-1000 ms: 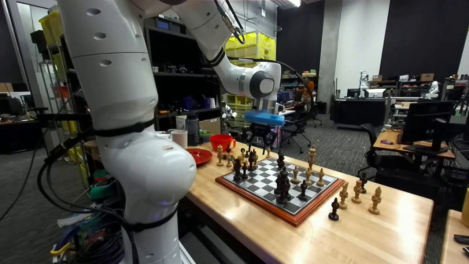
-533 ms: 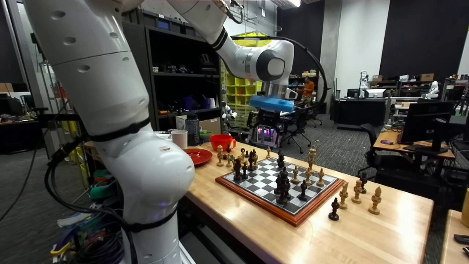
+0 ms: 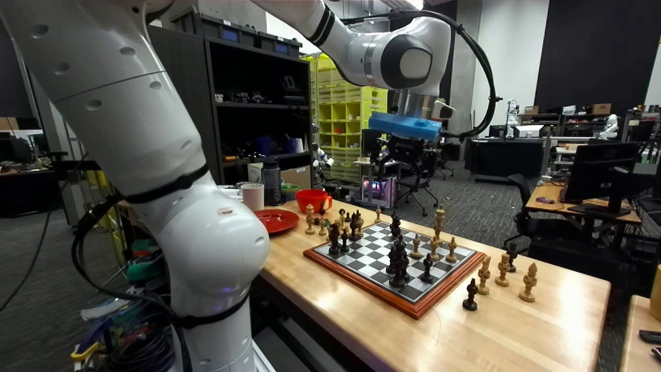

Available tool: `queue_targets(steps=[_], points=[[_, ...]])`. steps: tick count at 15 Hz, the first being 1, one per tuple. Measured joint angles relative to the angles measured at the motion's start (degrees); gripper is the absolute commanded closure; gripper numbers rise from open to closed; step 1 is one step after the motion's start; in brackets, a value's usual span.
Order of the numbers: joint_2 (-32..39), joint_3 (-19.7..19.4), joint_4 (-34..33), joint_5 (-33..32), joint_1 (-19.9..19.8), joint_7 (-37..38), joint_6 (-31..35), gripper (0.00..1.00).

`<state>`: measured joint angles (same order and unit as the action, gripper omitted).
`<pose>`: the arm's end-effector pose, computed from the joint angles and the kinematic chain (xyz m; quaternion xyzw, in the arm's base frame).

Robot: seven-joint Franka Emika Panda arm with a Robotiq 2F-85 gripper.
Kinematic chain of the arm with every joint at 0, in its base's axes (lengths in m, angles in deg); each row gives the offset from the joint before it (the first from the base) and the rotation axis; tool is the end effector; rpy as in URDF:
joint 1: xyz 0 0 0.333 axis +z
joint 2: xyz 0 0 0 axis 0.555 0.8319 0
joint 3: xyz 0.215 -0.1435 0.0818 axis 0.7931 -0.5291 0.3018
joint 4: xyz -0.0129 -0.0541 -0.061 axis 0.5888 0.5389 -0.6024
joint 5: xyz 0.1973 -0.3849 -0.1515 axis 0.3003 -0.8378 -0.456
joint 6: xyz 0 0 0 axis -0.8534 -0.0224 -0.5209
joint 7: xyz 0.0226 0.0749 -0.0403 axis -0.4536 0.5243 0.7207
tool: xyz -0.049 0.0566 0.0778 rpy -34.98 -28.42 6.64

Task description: Move one black chess piece forward

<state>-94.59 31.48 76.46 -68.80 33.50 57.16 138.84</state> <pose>0.5133 -0.0601 0.4230 -0.9844 -0.1417 -0.0465 0.0930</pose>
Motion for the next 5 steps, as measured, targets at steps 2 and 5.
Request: queue_targets(steps=[2, 5], points=[[-0.89, -0.41, -0.25, -0.5, -0.66, 1.03, -1.02, 0.0], [-1.2, -0.49, -0.25, -0.56, -0.78, 1.5, -1.35, 0.0]])
